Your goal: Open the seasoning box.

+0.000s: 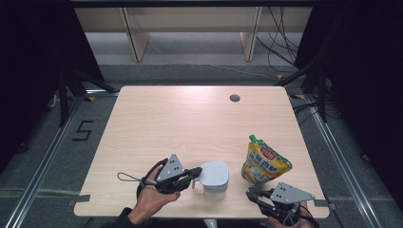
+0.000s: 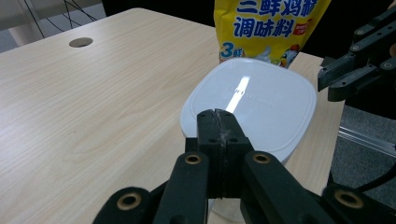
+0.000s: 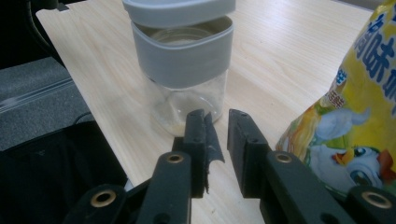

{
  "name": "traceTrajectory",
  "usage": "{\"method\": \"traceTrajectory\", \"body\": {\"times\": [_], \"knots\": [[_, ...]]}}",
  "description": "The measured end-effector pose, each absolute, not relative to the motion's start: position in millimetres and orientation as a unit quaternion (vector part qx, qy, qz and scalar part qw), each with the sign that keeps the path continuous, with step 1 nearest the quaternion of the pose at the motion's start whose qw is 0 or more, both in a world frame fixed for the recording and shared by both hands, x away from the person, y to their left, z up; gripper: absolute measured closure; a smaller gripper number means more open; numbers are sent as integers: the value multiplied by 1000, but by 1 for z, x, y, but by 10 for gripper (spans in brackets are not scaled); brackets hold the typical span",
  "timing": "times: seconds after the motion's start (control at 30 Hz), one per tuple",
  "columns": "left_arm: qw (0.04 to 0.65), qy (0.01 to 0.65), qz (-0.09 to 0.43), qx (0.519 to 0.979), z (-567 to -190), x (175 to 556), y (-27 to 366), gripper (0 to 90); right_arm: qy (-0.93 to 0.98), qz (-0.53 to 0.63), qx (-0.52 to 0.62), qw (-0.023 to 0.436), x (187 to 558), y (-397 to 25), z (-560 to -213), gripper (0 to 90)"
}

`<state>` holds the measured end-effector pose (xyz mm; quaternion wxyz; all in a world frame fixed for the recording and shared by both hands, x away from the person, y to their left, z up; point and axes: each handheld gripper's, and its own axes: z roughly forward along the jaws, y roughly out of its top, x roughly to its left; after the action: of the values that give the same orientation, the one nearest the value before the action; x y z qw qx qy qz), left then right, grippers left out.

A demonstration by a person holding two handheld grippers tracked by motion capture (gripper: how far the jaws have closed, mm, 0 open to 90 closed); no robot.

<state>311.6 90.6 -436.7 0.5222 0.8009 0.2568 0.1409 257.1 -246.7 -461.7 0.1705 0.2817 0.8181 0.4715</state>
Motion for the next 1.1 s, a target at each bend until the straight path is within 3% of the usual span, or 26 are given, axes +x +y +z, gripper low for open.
{"method": "traceTrajectory", "body": {"times": [0.37, 1.1], "knots": [[523, 256, 140, 801, -437, 311, 91, 890, 820, 476, 268, 168, 269, -234, -459, 890], [526, 255, 137, 800, -438, 310, 93, 890, 825, 485, 234, 169, 281, -209, -447, 900]]}}
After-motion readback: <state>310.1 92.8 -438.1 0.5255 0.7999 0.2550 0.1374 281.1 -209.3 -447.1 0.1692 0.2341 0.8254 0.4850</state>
